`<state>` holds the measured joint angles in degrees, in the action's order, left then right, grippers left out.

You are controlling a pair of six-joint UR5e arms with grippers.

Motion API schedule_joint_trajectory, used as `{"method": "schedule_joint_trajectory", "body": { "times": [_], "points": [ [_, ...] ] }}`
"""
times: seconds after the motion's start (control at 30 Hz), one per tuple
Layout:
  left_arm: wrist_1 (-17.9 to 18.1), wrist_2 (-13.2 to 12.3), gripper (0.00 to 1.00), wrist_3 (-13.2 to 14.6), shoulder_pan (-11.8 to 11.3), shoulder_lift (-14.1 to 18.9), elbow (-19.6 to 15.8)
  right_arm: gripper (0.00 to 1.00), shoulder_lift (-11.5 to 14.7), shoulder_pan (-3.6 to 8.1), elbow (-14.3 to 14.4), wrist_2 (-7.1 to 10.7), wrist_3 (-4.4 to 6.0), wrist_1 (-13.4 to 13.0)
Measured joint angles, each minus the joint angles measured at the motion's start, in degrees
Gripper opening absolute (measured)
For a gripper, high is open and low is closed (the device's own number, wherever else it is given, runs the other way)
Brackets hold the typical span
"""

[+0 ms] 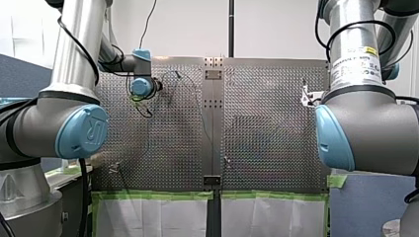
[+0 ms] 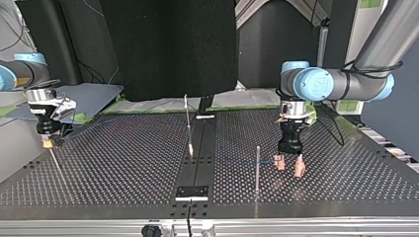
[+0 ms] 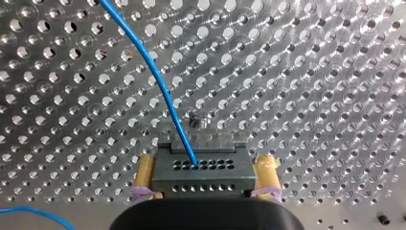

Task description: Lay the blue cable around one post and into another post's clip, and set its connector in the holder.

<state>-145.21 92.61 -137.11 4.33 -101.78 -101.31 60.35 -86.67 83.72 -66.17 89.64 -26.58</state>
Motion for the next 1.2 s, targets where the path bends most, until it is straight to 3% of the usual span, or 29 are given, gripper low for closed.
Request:
{"method": "schedule_joint_trajectory", "body": {
  "times": [1.2],
  "points": [
    [-1.4,-0.1,1.0,-0.9,0.1,0.1,0.0,0.79,0.0,-0.19,0.0,-0.29,0.08,0.2]
  ]
}}
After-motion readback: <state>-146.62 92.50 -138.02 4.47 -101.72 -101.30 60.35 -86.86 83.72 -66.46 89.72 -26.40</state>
